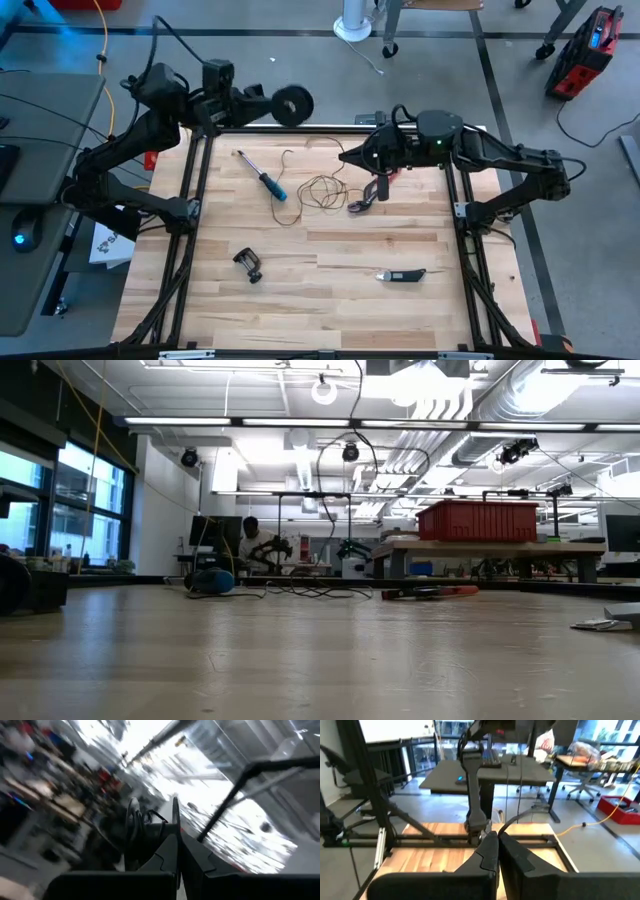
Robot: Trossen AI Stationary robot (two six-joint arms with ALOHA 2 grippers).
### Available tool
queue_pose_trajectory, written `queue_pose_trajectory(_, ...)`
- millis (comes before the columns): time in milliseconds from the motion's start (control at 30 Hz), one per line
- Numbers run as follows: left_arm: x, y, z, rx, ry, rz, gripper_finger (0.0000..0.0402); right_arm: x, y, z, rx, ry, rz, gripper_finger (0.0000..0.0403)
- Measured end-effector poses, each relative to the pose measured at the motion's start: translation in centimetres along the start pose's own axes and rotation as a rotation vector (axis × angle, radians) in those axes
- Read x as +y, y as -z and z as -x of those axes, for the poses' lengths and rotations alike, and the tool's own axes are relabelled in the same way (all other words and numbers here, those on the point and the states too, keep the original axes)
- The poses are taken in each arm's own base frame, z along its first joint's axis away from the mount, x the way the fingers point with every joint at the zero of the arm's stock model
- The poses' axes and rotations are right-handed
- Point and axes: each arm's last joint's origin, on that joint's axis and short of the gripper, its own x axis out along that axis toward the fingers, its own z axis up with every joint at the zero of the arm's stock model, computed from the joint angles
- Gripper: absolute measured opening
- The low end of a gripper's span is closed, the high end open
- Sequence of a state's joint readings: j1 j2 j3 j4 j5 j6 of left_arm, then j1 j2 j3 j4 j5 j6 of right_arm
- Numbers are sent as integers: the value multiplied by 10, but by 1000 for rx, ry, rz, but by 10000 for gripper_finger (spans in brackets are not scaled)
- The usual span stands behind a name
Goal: Coil cords
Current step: Coil the black wire onto the black spool
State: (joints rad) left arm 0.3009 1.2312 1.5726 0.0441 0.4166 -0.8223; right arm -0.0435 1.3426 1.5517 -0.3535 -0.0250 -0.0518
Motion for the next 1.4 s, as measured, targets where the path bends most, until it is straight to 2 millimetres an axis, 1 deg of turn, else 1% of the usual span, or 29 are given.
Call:
queue_pose_trajectory(100,2,9,-3,68,-11,40,0,0,-4,1,-40,5,9,0)
queue_pose_trajectory(233,8,15,-3,104,-85,0,0,0,-5,2,-44,5,11,0)
queue_pose_trajectory(400,7,6,1,50,-81,-36,0,1,-1,4,-3,-16,-28,0)
queue_pose_trajectory(567,5,-8,15,-10,-110,-133,0,10,0,4,14,-101,-92,0)
queue_pose_trajectory(667,4,-16,23,-50,-135,-187,0,15,8,2,98,-86,-92,5)
queue_pose_trajectory(733,5,-20,27,-61,-143,-199,0,16,18,1,193,-71,-92,21)
queue_pose_trajectory(833,6,-22,29,-40,-124,-211,0,16,32,-6,311,-60,-94,68)
queue_pose_trajectory(967,7,-21,29,-24,-127,-232,0,17,48,-25,403,-24,-52,148)
queue_pose_trajectory(1033,8,-21,29,-19,-130,-260,0,15,54,-37,411,45,4,184)
queue_pose_trajectory(1100,8,-21,29,-13,-132,-285,0,11,51,-49,333,139,14,210)
queue_pose_trajectory(1167,7,-18,27,1,-126,-329,0,3,44,-64,198,179,-5,222)
queue_pose_trajectory(1233,5,-14,26,23,-120,-360,0,-7,37,-76,59,204,-30,224)
queue_pose_trajectory(1300,5,-11,23,43,-114,-376,0,-16,32,-84,-44,226,-56,219)
queue_pose_trajectory(1400,5,-6,20,66,-108,-386,0,-25,29,-90,-129,205,-59,207)
